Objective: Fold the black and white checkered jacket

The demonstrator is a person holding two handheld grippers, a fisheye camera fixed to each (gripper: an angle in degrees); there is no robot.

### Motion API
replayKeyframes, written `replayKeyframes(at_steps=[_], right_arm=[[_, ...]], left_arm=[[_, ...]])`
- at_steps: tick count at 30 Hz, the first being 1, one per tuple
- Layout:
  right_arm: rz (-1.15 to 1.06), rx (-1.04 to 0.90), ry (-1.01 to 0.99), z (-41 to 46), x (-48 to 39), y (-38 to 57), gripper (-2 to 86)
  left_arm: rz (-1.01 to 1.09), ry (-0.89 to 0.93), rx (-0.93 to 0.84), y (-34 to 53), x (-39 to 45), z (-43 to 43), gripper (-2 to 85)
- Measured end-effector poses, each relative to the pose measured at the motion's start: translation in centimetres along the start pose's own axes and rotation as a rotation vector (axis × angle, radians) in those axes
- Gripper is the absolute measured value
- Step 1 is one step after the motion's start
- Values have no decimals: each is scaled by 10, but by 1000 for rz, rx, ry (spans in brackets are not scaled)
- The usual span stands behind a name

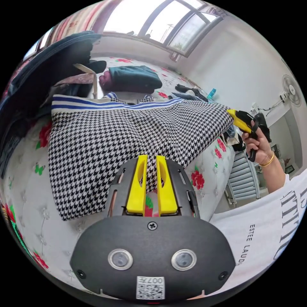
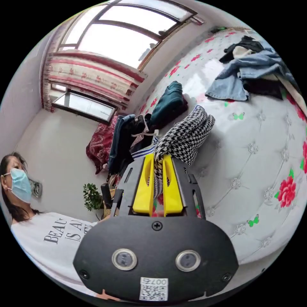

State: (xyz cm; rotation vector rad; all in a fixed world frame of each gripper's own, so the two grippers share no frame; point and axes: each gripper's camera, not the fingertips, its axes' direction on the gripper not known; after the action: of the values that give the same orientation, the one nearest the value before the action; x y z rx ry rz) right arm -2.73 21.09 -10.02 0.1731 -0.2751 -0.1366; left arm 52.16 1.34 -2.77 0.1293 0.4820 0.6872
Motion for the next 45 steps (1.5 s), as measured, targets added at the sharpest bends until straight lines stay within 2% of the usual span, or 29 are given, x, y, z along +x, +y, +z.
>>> replayKeyframes(at_steps=[1,3,4,6,8,11,14,17,19,22,24,27,30,34,36,38,45], right_arm=[[-82,-37,27,9,-24,-13,26],[-402,-174,96,56,-119,-45,24],[-473,-205,98,69,-141,-48,25],[-730,-319,60,131,-213,-43,26],[-822,-428,-15,189,-243,-29,29],[-782,-675,-121,307,-244,6,38],[-609,-924,-75,419,-202,46,53],[-506,-892,-217,422,-189,37,72],[-529,-853,-291,397,-192,25,85],[-483,-665,-405,324,-172,-10,107],[-320,-466,-366,267,-117,-39,129],[-81,-342,-229,228,-26,-53,154],[140,-374,-277,238,47,-46,171],[226,-478,-334,277,87,-26,170],[291,-474,-530,294,104,-12,155],[350,-434,-581,292,115,-1,140],[260,-319,-620,197,108,12,88]], left_arm=[[-59,-11,25,19,-19,-20,45],[-162,-25,59,50,-49,-49,46],[-228,-36,87,71,-68,-68,47],[-313,-51,127,102,-93,-94,49],[-413,-68,170,141,-121,-121,54],[-521,-33,211,179,-151,-139,63],[-596,19,238,203,-174,-145,76],[-583,90,252,206,-192,-150,102],[-554,106,262,202,-202,-156,115],[-523,144,256,190,-227,-160,144],[-506,182,248,178,-246,-160,162],[-464,229,181,144,-279,-153,185],[-409,299,106,103,-307,-131,199],[-386,491,-55,55,-330,-73,183],[-394,557,-78,43,-331,-55,161],[-375,585,-89,35,-320,-43,127],[-308,583,-47,29,-245,-60,87]])
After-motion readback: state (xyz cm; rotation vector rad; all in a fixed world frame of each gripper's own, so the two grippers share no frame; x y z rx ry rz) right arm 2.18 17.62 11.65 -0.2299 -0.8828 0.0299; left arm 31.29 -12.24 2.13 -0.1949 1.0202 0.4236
